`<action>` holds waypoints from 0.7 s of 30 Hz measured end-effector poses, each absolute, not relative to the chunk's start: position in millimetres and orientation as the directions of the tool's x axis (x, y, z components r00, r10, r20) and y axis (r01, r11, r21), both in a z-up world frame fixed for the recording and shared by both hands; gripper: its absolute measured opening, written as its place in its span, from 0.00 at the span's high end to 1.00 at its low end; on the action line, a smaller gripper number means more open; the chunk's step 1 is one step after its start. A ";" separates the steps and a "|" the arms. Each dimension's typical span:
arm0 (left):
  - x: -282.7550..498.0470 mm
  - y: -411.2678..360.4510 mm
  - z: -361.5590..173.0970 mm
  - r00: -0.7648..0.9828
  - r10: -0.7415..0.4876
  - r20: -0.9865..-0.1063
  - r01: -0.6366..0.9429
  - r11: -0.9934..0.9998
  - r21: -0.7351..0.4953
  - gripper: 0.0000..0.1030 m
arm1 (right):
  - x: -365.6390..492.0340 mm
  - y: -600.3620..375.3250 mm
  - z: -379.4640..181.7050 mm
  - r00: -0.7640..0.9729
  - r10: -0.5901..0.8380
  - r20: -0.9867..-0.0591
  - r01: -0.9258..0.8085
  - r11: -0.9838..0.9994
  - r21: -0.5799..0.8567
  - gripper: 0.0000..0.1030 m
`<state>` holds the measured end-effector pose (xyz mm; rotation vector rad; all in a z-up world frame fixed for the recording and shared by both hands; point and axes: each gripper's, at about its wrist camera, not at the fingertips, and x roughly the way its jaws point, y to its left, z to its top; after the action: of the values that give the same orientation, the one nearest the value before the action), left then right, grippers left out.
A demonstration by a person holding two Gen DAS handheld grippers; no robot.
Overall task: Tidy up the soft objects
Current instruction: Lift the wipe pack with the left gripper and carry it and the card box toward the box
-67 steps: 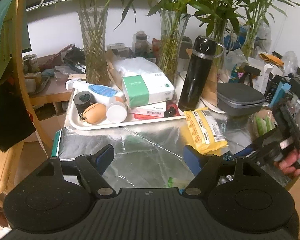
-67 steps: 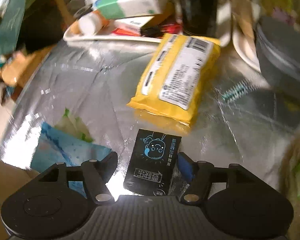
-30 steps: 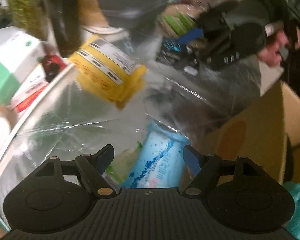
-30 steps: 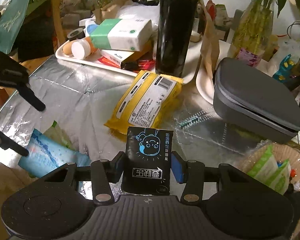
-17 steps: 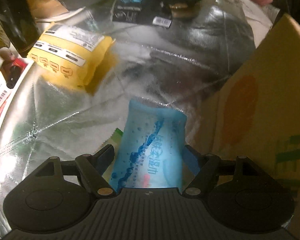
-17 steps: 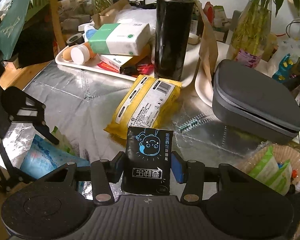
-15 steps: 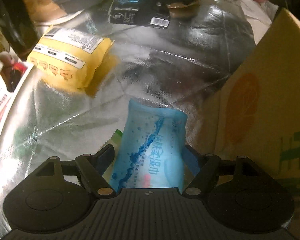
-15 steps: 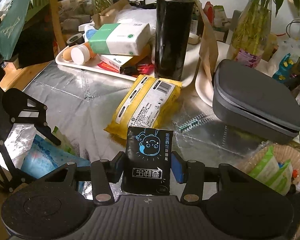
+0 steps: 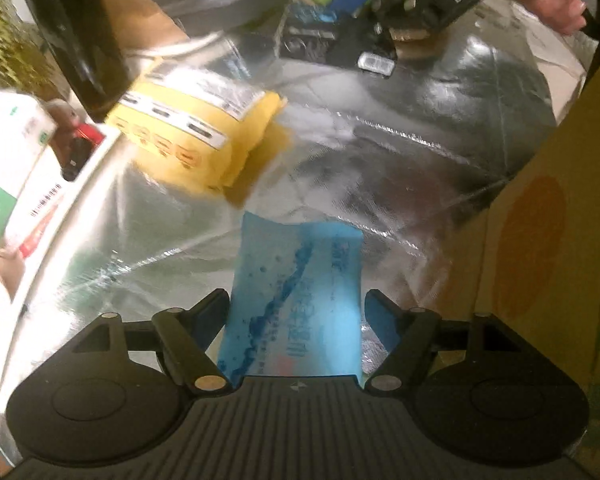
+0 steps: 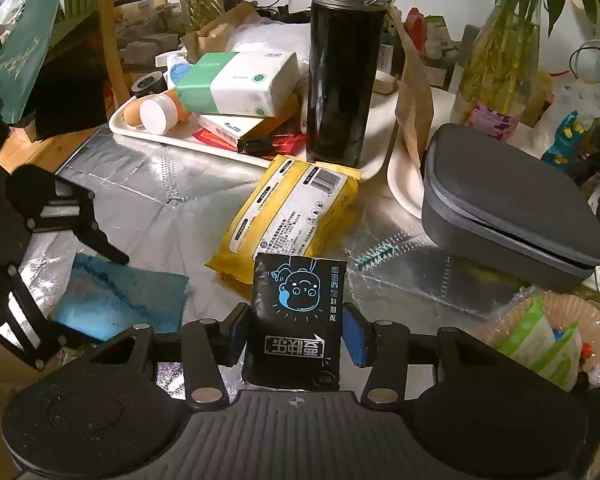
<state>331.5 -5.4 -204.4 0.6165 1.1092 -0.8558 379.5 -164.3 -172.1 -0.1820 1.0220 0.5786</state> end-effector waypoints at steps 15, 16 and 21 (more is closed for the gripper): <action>334.9 -1.3 -203.1 0.296 -0.230 -0.927 0.782 0.615 0.097 0.37 | 378.4 -165.2 -160.8 0.407 0.393 -0.825 -0.530 0.837 0.137 0.50; 335.7 0.8 -199.6 0.310 -0.231 -0.922 0.772 0.628 0.102 0.37 | 378.0 -165.1 -158.8 0.410 0.395 -0.822 -0.531 0.836 0.137 0.50; 337.3 15.0 -177.0 0.380 -0.219 -0.899 0.695 0.709 0.121 0.37 | 371.5 -166.8 -146.9 0.425 0.410 -0.807 -0.535 0.833 0.141 0.50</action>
<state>337.3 15.0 -177.0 0.5377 1.0243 -0.6202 371.5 -166.8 -146.9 -0.1446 0.9651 0.5932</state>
